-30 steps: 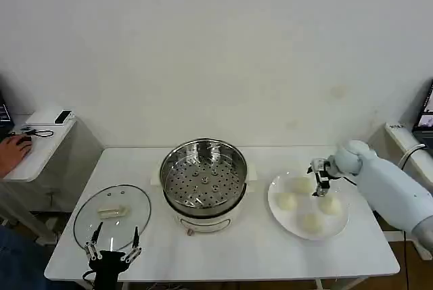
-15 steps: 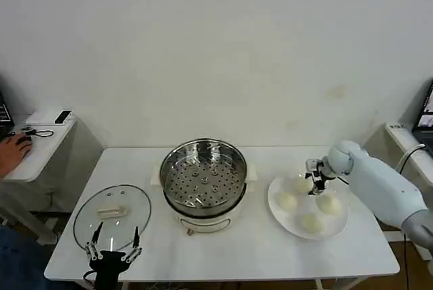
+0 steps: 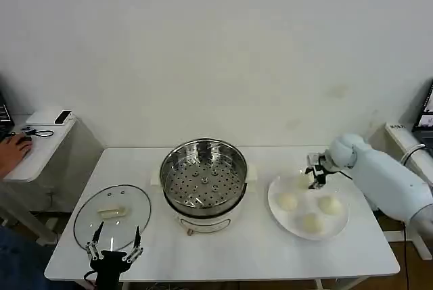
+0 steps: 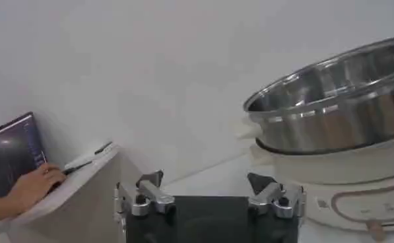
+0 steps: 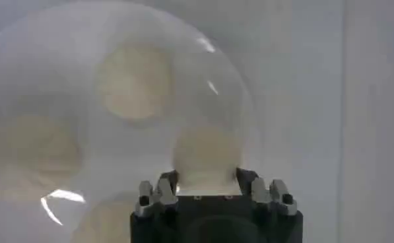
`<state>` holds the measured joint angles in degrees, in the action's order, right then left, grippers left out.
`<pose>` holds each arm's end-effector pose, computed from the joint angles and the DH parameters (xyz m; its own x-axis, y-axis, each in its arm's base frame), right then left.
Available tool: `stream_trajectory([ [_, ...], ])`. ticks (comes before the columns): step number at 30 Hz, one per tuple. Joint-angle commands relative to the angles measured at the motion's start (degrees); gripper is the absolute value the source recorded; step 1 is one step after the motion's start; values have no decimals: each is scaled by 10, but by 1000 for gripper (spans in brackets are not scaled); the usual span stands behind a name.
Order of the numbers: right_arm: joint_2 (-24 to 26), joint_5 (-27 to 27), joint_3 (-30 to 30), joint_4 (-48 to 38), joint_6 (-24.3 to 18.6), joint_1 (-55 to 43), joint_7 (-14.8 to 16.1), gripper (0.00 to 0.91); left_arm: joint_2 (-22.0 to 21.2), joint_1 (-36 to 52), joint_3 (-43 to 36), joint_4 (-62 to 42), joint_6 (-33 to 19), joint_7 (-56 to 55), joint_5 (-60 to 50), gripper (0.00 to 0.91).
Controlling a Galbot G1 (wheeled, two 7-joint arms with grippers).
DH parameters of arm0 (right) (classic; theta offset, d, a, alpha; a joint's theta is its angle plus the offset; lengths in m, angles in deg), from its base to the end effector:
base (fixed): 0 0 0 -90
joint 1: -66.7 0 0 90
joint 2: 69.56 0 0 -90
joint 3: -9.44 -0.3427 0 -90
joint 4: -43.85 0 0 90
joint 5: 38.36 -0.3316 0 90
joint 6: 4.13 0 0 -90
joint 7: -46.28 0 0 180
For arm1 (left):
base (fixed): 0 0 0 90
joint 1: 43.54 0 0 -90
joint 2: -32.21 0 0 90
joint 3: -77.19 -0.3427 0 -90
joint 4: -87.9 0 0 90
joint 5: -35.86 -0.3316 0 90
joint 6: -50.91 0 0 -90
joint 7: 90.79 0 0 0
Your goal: Take steamed baozi put them in steamer then cover it.
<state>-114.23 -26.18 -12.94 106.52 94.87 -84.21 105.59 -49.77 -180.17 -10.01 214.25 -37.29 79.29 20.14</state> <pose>0.5279 -0.1605 -0.1653 -0.3581 -0.1056 0.9277 -0.9298 -0.0499 -0.3646 0.0793 0.0333 -0.2920 -0.9826 -0.1269 0.1359 -0.0588 0.9055 0.4202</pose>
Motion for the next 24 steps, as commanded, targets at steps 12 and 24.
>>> stream_trajectory([
  [12, -32, -158, 136, 61, 10, -226, -6, 625, 12, 1, 2, 5, 0, 0, 6, 907],
  [24, -211, -228, 242, 54, -22, -311, -29, 625, 18, 10, 6, -3, 1, 1, 13, 907],
])
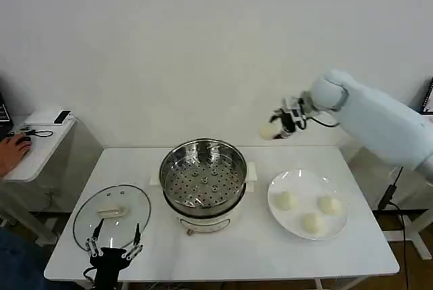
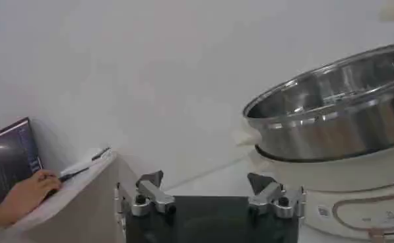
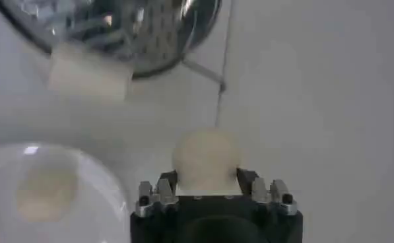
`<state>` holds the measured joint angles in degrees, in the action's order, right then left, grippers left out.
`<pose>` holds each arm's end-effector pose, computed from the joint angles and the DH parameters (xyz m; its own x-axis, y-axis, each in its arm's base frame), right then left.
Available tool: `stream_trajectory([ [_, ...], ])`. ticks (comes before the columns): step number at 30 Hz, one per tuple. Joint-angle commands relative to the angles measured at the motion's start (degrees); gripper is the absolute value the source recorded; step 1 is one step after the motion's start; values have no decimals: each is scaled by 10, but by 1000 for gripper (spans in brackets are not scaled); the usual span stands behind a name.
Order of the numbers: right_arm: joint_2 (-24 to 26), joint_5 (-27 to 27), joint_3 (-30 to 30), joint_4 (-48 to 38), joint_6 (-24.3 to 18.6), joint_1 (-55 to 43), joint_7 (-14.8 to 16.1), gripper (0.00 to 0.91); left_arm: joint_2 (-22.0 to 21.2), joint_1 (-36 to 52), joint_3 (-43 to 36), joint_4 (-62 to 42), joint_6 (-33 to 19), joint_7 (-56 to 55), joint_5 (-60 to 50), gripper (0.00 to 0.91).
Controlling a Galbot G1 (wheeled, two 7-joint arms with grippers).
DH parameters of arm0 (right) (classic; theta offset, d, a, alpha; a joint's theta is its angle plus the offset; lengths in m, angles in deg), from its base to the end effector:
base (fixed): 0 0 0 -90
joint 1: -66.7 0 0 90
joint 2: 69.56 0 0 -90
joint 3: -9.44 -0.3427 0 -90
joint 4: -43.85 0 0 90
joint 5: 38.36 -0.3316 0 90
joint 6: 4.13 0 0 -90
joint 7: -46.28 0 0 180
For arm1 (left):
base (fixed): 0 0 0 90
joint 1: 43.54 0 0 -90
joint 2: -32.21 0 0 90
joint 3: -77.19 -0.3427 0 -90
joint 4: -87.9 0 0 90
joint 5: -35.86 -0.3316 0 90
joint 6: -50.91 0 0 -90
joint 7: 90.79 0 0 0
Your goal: Take steamed baozi put them in steamer then cover it.
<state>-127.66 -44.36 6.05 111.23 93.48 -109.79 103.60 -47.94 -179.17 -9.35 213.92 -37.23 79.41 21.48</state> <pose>0.5607 0.0109 -0.0163 -0.4013 -0.3660 0.8396 -0.7926 -0.3206 -0.5186 0.0852 0.0412 -0.2912 -0.9854 -0.1163 0.1245 -0.0527 0.9030 0.4264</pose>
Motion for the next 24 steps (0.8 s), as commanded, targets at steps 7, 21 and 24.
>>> stream_trajectory([
  [7, -135, 1, 110, -1, -92, -59, 7, 625, -2, 0, 4, -3, 0, -1, 2, 907],
  [21, -196, 142, 152, -90, -235, 4, -45, 625, -10, 0, 5, -9, -4, -4, 2, 907],
  [24, -214, 191, 140, -127, -273, 21, -62, 635, -9, -2, 8, -8, -5, -5, 2, 907],
])
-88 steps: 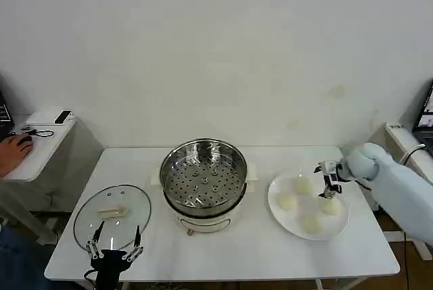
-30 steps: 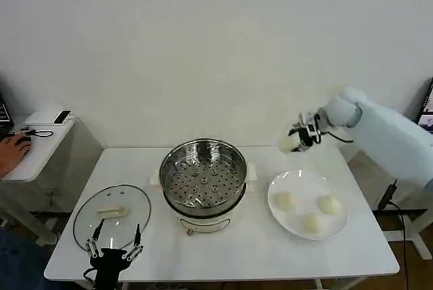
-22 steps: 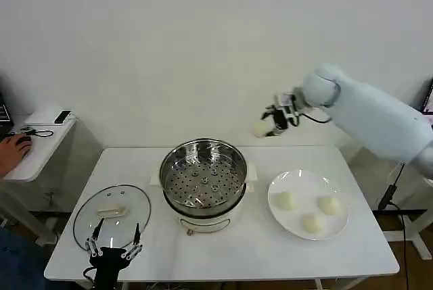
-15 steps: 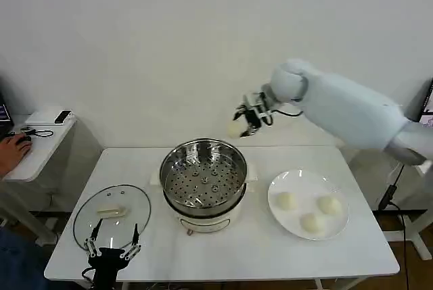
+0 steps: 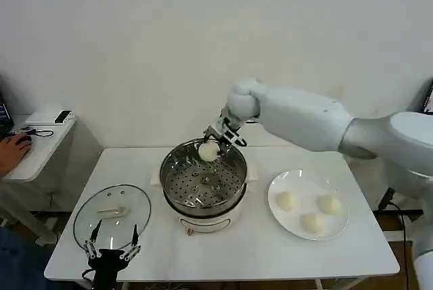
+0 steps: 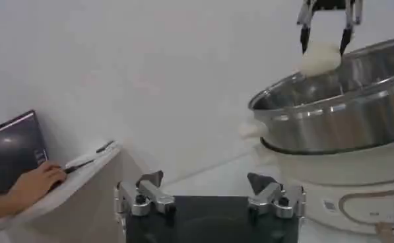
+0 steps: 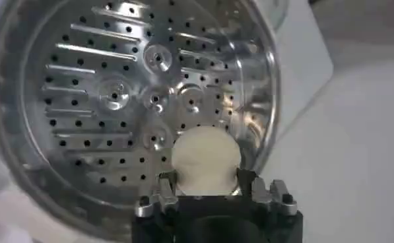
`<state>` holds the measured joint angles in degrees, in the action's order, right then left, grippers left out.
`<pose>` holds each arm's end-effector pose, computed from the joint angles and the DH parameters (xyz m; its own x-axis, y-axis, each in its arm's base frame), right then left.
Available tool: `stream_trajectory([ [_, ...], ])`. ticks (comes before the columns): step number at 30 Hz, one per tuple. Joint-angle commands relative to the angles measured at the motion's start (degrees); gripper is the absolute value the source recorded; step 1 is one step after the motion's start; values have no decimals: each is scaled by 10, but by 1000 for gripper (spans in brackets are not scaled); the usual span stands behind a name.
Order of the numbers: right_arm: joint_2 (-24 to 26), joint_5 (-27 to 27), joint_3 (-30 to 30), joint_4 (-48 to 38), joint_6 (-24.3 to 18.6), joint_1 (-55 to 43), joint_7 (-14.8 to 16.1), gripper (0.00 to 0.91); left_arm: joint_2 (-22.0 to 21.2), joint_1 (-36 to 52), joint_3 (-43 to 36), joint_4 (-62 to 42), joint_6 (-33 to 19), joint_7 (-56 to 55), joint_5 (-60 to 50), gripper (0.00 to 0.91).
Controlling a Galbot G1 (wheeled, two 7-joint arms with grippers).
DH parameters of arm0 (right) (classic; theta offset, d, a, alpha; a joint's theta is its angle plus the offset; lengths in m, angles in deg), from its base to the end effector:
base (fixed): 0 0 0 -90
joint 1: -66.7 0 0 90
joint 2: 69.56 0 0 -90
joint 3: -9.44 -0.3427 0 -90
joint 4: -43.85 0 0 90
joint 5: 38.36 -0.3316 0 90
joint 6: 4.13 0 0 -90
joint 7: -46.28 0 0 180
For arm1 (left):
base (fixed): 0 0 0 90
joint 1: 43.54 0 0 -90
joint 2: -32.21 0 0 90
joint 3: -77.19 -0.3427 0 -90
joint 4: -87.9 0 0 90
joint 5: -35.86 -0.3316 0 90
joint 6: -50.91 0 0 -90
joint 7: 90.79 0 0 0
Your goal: Take steamed baozi put them in steamer then cover it.
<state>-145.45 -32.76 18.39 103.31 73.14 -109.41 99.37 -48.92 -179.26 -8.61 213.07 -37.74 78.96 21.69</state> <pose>0.5602 0.1490 -0.0826 -0.2807 -0.3262 0.9027 -0.4310 -0.7975 -0.4222 0.0836 0.0430 -0.2961 -0.9814 -0.1429 0.1280 -0.0765 0.9033 0.4221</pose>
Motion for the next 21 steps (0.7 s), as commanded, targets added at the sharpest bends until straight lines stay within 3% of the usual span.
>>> stream_trajectory([
  [1, -40, 86, 14, -54, -76, 21, -23, 625, 1, -1, 1, 1, 0, 0, 0, 907],
  [16, -70, 93, 7, -91, -108, 37, -45, 635, 2, 1, 6, 1, 0, -1, 3, 907],
  [17, -70, 93, 7, -93, -108, 37, -45, 675, 2, 1, 6, 1, 0, -1, 3, 907],
  [18, -70, 94, 7, -93, -109, 37, -45, 846, 2, 1, 6, 2, 0, -1, 4, 907],
  [19, -70, 96, 7, -93, -110, 37, -45, 907, 2, 0, 6, 2, 0, -1, 3, 907],
  [21, -70, 99, 7, -96, -114, 37, -49, 907, 2, 0, 6, 3, 0, -1, 3, 907],
])
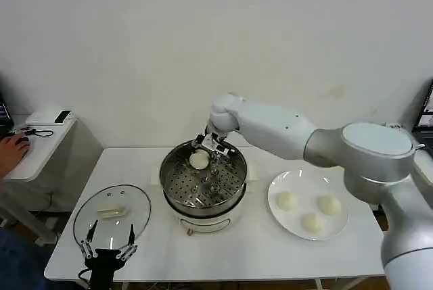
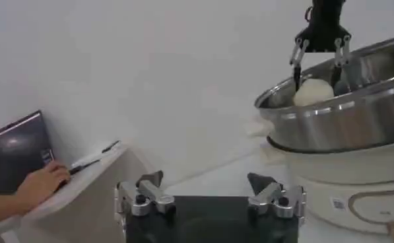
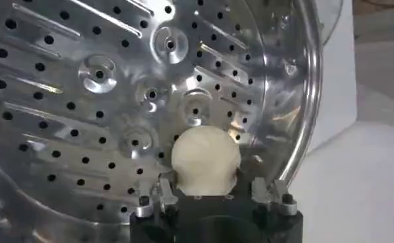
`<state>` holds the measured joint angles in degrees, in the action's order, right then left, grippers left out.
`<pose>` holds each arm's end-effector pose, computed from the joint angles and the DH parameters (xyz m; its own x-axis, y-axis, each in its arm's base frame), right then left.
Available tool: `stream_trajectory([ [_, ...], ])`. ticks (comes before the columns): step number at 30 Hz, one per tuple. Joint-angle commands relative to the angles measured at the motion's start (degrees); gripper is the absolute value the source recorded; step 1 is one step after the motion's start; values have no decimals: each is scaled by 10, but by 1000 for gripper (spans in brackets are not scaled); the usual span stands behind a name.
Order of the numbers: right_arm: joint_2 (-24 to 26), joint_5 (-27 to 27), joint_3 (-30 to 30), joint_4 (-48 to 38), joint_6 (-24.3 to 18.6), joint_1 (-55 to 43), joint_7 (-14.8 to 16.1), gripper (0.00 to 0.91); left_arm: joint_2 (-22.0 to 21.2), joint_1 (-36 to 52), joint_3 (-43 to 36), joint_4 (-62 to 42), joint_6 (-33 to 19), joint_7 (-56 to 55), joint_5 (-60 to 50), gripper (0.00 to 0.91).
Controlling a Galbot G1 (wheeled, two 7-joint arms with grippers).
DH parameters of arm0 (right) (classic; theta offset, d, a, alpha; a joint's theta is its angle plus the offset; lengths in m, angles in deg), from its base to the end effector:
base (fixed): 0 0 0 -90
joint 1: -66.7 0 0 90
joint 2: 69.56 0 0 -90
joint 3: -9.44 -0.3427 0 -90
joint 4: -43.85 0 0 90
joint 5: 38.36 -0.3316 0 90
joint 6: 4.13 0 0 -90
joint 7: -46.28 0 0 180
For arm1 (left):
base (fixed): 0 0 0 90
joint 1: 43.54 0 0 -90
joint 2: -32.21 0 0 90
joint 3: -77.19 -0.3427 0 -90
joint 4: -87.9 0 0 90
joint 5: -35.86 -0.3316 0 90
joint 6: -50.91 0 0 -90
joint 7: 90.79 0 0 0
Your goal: Take steamed baozi put them in steamer then cover it.
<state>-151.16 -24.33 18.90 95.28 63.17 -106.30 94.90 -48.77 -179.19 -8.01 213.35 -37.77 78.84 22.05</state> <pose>0.5714 0.1727 -0.1131 -0.2729 -0.3287 0.9041 -0.2677 -0.8767 -0.3996 0.0845 0.0459 -0.2938 -0.9814 -0.1505 0.1189 -0.0868 0.9014 0.4241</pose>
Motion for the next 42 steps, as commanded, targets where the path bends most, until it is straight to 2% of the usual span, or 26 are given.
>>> stream_trajectory([
  [1, -12, 14, 1, -16, -17, 6, -7, 907, 0, 0, 0, 1, 0, 0, 0, 907],
  [6, -4, 7, -5, -5, -24, -5, -14, 907, 0, -2, -1, 6, 0, 0, 0, 907],
  [10, 27, -35, -1, 39, 4, -34, 5, 907, 1, -2, -2, 8, 1, 2, 1, 907],
  [12, 49, -75, 10, 72, 35, -59, 16, 907, 2, -2, -4, 10, 3, 5, 5, 907],
  [13, 65, -111, 20, 97, 74, -77, 22, 907, 2, -1, -5, 12, 4, 6, 10, 907],
  [16, 100, -169, 27, 158, 133, -106, 29, 907, 6, 0, -5, 16, 10, 9, 21, 907],
  [18, 142, -206, 29, 204, 183, -127, 29, 907, 11, 3, -2, 21, 19, 10, 39, 907],
  [21, 202, -230, 27, 255, 245, -144, 27, 907, 21, 9, 6, 28, 34, 12, 73, 907],
  [26, 313, -248, 48, 336, 322, -167, 32, 907, 29, 19, 9, 37, 51, 16, 100, 907],
  [31, 423, -249, 70, 399, 369, -165, 40, 907, 34, 26, 3, 39, 53, 20, 98, 907],
  [32, 456, -248, 72, 414, 375, -157, 41, 907, 37, 27, 3, 38, 53, 20, 98, 907],
  [35, 510, -240, 72, 434, 387, -133, 42, 907, 42, 32, 3, 38, 54, 21, 98, 907],
  [38, 546, -225, 68, 442, 394, -102, 43, 907, 47, 36, 7, 36, 54, 22, 100, 907],
  [42, 565, -205, 44, 434, 399, -34, 43, 907, 52, 41, 11, 36, 57, 24, 102, 907],
])
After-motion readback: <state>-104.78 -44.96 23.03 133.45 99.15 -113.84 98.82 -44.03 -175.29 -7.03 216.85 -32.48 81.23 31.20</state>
